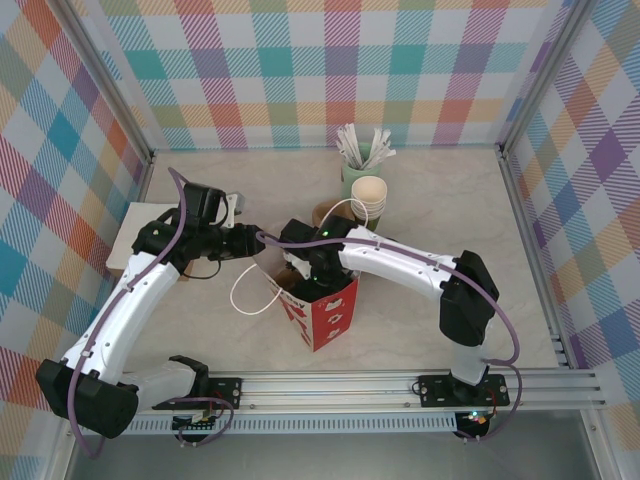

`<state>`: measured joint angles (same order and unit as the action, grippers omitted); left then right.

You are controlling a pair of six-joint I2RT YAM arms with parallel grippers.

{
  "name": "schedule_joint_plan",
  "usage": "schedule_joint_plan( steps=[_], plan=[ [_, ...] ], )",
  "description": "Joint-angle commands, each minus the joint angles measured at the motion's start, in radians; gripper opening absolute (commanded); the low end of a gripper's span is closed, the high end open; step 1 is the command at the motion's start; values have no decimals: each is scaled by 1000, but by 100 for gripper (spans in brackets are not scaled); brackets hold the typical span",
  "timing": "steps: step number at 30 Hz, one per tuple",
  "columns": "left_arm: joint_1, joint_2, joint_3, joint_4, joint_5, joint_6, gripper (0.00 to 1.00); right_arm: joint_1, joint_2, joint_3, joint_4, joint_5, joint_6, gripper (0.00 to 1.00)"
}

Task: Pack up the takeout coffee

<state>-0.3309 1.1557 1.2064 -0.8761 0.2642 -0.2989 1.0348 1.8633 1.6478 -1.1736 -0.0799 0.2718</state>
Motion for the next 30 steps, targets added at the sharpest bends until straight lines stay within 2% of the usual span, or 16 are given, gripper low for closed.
schedule_joint_plan(
  steps=[1,19,30],
  plan=[
    [10,4,-18,3,-14,-2,43,5,-25,-21,7,-4,-14,86],
    [10,9,-13,1,-17,-2,43,4,7,-168,129,-18,-35,86],
    [11,12,-8,-3,-20,3,43,5,16,-180,134,-32,-43,86]
  ],
)
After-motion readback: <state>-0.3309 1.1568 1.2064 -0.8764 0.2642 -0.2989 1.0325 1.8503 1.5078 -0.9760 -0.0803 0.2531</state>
